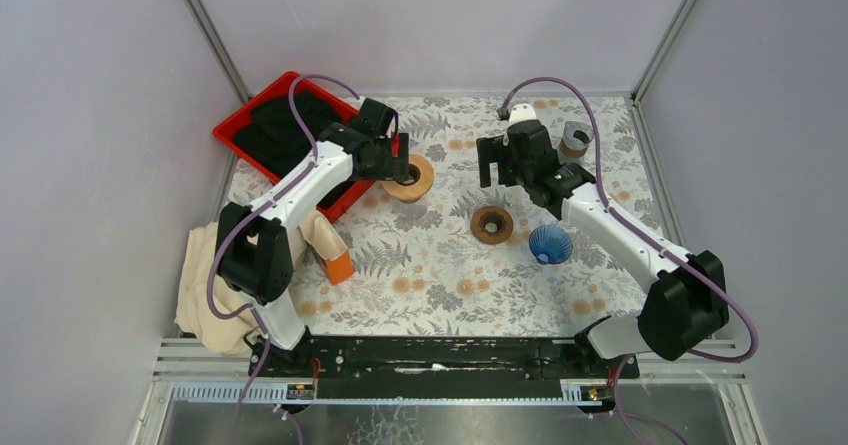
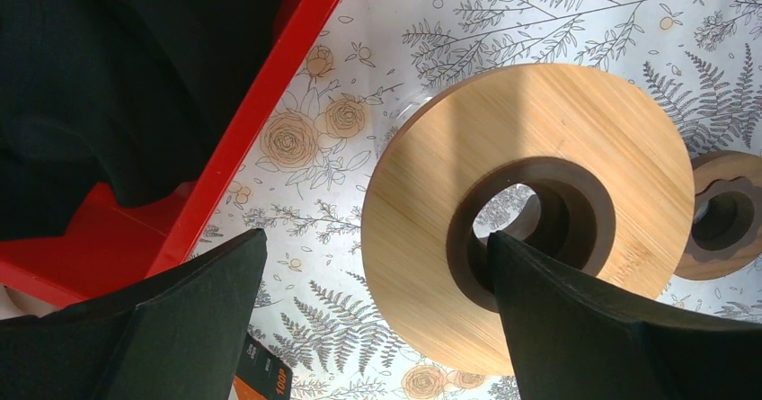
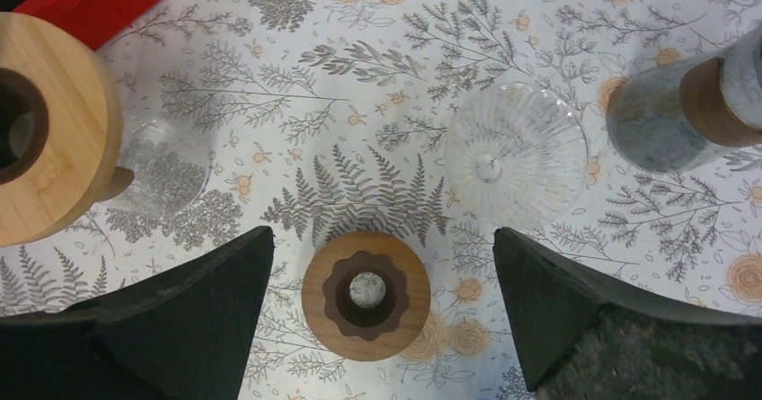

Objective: Place the coffee filter in the dripper

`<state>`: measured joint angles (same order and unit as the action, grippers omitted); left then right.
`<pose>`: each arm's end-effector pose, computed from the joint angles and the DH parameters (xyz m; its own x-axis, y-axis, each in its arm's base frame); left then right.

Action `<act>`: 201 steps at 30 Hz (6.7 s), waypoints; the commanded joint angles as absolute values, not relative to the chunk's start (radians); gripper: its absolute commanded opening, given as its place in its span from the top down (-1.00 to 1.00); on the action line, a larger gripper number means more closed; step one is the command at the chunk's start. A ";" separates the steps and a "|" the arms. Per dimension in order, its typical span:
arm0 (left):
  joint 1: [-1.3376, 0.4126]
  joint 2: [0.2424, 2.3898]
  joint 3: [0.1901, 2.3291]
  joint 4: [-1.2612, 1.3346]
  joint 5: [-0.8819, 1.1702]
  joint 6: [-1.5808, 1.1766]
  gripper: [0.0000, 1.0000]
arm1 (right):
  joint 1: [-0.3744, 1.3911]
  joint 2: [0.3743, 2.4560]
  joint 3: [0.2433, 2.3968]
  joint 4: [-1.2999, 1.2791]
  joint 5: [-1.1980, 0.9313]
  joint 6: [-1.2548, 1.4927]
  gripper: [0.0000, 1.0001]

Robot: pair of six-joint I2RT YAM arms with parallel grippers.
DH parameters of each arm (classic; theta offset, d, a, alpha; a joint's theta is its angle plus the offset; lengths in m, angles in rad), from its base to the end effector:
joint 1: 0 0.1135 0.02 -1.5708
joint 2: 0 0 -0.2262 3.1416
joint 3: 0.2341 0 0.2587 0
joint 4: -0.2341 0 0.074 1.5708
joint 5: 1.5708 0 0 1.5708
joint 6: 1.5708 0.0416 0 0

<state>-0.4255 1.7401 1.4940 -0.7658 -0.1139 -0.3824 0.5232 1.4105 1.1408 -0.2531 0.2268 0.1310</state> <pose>0.3462 -0.1517 0.2356 -0.8490 -0.0223 -0.5279 0.0414 0.9932 -0.1085 0.3006 0.1626 0.2704 -0.4704 -0.1244 -0.8737 -0.2589 0.9659 0.0019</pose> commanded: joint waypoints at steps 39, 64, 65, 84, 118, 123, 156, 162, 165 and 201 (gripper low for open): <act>-0.338 1.336 1.235 -0.568 0.022 -0.328 -1.00 | 0.102 1.686 1.082 -0.046 -0.039 0.411 -0.02; -0.296 1.335 1.221 -0.551 0.117 -0.350 -1.00 | 0.103 1.642 1.146 -0.134 -0.173 0.400 1.00; -0.291 1.335 1.220 -0.549 0.123 -0.351 -1.00 | 0.103 1.633 1.152 -0.141 -0.181 0.401 1.00; -0.186 1.338 1.202 -0.520 0.274 -0.399 -1.00 | 0.248 1.574 1.411 -0.357 -0.233 0.429 1.00; -0.095 1.334 1.176 -0.485 0.372 -0.444 -1.00 | 0.590 1.821 1.815 -0.485 -0.289 0.446 1.00; -0.086 1.336 1.174 -0.480 0.392 -0.451 -1.00 | 0.609 1.856 1.842 -0.502 -0.287 0.440 1.00; -0.132 1.401 1.259 -0.428 0.506 -0.551 -0.78 | 0.645 1.978 1.878 -0.586 -0.160 0.382 1.00; -0.169 1.456 1.309 -0.459 0.481 -0.548 -0.57 | 0.653 1.994 1.908 -0.627 -0.129 0.367 1.00; -0.182 1.490 1.332 -0.481 0.470 -0.545 -0.37 | 0.655 2.004 1.924 -0.645 -0.124 0.364 1.00; -0.280 1.701 1.448 -0.655 0.314 -0.456 0.66 | 0.664 2.134 2.005 -0.791 -0.085 0.326 1.00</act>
